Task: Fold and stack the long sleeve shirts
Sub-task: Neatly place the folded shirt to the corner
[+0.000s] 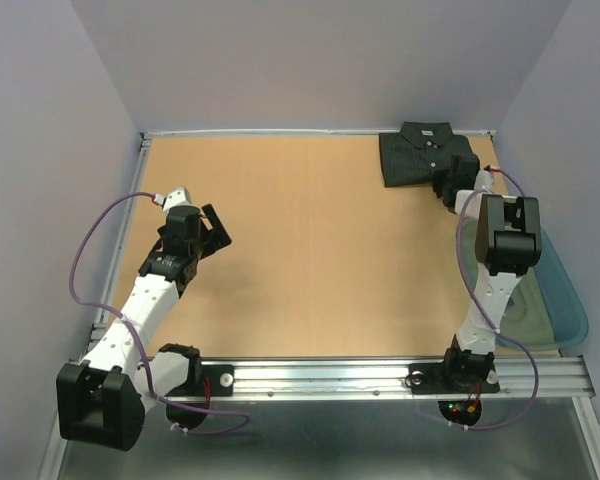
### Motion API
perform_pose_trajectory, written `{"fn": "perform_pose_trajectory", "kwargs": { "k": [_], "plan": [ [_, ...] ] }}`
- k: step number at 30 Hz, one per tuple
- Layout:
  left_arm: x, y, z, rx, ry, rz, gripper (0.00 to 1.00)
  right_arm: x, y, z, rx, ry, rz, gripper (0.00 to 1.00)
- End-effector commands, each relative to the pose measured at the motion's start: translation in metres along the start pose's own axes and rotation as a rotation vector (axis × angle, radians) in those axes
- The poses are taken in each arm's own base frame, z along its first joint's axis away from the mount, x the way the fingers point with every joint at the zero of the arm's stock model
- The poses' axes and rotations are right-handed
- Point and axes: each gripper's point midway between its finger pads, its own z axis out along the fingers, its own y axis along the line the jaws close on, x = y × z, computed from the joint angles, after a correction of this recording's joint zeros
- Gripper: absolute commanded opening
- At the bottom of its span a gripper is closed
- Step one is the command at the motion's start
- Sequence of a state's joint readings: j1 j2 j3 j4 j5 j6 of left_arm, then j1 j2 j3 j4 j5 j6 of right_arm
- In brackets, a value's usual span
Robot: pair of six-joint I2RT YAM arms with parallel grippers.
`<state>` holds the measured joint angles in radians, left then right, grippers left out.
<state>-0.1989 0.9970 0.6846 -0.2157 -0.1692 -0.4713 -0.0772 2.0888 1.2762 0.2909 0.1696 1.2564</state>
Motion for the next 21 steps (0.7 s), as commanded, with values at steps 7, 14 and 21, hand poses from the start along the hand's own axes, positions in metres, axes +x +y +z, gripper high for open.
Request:
{"fn": "perform_pose_trajectory", "kwargs": {
  "k": [7,14,21],
  "plan": [
    [-0.008,0.002,0.002,-0.001,-0.034,0.002,0.9,-0.045,0.016,0.019,-0.036,0.018,-0.054,0.02],
    [-0.009,0.003,0.001,-0.004,-0.036,-0.003,0.9,-0.064,0.017,0.008,-0.03,0.006,-0.104,0.56],
    [-0.013,0.002,-0.002,0.006,-0.051,-0.01,0.9,-0.078,0.035,-0.03,-0.051,-0.032,-0.146,0.84]
  ]
}}
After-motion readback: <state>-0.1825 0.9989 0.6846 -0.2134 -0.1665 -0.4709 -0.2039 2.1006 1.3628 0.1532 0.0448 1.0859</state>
